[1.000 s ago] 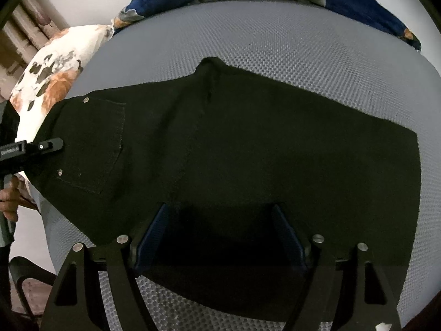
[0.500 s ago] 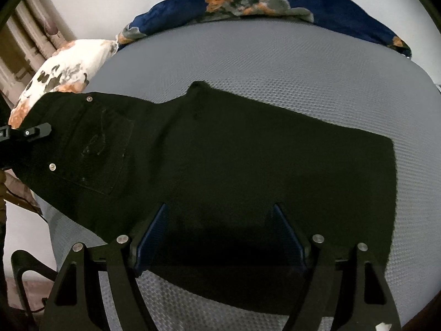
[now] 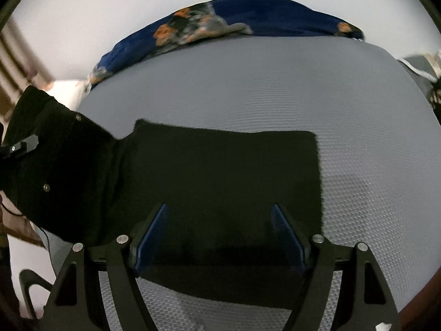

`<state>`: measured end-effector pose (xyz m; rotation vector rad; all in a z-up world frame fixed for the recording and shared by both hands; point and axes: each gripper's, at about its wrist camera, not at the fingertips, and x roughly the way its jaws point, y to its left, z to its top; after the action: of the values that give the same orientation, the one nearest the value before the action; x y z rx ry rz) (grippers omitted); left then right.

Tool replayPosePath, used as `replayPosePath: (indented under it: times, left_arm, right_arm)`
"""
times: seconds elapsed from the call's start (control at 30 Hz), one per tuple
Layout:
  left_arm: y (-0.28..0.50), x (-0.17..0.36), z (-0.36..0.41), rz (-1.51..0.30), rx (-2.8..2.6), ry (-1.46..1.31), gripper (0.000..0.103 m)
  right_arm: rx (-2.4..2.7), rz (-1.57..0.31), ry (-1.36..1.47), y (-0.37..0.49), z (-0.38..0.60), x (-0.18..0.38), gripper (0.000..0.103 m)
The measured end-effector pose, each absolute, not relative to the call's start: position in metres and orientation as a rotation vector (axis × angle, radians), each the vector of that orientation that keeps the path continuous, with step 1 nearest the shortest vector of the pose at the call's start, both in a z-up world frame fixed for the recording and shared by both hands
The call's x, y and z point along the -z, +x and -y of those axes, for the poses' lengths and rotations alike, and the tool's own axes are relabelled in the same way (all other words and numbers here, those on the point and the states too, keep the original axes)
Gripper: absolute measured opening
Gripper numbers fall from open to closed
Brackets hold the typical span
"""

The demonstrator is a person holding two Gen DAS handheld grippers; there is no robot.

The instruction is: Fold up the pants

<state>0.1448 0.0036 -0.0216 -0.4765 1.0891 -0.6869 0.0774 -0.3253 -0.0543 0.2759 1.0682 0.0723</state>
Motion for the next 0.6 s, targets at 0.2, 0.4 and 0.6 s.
replayPosePath:
  times: [0.2,0.4,0.6]
  left_arm:
    - [0.153,0.027,0.057,-1.116,0.783,-0.445,0.021]
    - [0.156,0.052,0.112,-1.186,0.825,-0.398,0.021]
    - [0.147,0.075,0.150,-1.198,0.822,-0.275,0.021]
  right_arm:
    - [-0.026,-1.041,0.312,0.073,0.351,0.059,0.075]
    - [0.022,-1.004,0.373,0.067,0.376,0.073,0.075]
    - [0.052,-1.004,0.442,0.069,0.394,0.088,0.075]
